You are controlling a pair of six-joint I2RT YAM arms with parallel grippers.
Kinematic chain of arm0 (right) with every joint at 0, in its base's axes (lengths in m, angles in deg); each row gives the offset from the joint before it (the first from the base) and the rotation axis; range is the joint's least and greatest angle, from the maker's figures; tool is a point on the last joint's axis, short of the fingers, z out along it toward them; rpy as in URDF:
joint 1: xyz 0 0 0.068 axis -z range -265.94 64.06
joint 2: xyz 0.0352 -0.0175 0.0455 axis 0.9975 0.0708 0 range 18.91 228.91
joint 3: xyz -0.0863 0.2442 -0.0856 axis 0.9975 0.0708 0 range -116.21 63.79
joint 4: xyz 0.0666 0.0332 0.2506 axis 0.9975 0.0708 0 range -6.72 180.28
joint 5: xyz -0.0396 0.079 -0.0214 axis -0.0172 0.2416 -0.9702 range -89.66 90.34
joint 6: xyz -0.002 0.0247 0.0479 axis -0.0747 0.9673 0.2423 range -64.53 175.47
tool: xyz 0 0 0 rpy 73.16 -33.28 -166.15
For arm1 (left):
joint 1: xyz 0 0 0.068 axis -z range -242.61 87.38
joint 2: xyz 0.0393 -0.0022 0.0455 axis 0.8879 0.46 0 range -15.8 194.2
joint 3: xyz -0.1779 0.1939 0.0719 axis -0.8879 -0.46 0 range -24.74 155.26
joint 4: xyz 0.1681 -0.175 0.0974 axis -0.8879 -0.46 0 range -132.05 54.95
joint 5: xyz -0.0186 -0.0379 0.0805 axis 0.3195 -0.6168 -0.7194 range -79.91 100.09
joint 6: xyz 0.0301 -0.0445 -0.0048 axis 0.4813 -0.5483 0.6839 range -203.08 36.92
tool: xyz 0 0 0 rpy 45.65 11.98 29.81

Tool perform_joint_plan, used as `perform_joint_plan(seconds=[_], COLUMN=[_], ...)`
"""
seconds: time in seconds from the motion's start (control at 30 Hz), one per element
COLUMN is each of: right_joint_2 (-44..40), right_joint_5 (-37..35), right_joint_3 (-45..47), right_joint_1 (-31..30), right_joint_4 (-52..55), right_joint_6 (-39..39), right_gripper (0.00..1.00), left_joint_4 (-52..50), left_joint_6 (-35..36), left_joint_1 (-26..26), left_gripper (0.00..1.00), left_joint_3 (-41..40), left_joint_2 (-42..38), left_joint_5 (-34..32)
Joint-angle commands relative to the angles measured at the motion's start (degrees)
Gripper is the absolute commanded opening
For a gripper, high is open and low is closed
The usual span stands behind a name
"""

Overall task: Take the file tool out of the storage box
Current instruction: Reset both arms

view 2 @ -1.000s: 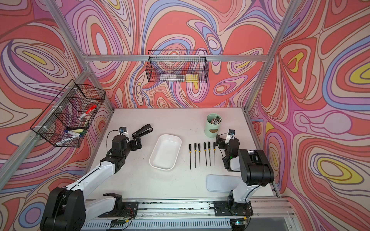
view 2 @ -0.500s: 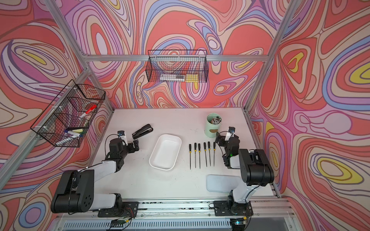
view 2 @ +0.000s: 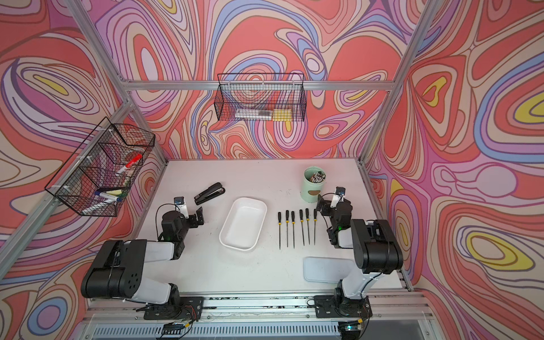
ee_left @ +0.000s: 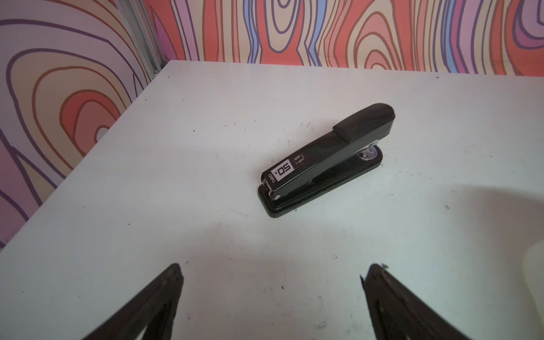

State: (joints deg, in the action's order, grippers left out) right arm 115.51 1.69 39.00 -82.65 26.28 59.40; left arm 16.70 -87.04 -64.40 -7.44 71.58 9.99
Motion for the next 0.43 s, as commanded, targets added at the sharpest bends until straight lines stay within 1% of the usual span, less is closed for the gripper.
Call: perform_joint_plan(seconds=[0.0,0.03,0.1,0.17,0.2,0.23,0.27,0.3,0.37,0.4], right_joint_2=[0.35,0.35,0.36,0.37,0.37,0.51,0.62,0.61,0.68,0.66], right_joint_5=[0.28,0.24,0.33,0.24,0.28,1.62,4.07,3.04,2.67,2.67], right_joint_3=[-0.65,-0.6,-0.66,-0.69,-0.76,-1.13,-1.93,-2.44,-2.23,-2.1], right_joint_1=[-0.11,-0.08,-0.13,-0.08,-0.12,-0.13,-0.17,-0.98,-1.27,-1.26], right_joint_4=[0.01,-0.04,0.0,0.11,0.22,0.7,2.55,3.39,2.99,2.67], right_joint_6=[-0.32,-0.32,-0.32,-0.36,-0.4,-1.0,-2.29,-2.7,-2.8,-2.78], right_gripper=[0.98,0.98,0.98,0.98,0.98,0.98,0.98,0.98,0.98,0.98], left_joint_4=[-1.19,-1.23,-4.77,-1.31,-3.42,-3.83,-1.78,-1.26,-3.26,-2.03], left_joint_6=[1.88,2.76,2.83,2.66,2.68,2.73,2.6,2.65,2.69,2.61], left_joint_1=[0.31,0.29,0.29,0.29,0.29,0.29,0.29,0.34,0.33,0.29], left_gripper=[0.99,0.99,0.99,0.99,0.99,0.99,0.99,0.99,0.99,0.99], left_joint_3=[3.3,4.74,5.31,4.46,4.86,4.98,4.53,4.33,4.8,4.56], left_joint_2=[-0.16,1.4,0.03,0.9,0.13,0.07,0.71,0.72,0.23,0.61], left_joint_5=[2.51,4.39,4.42,4.32,4.41,4.45,4.41,4.42,4.44,4.41])
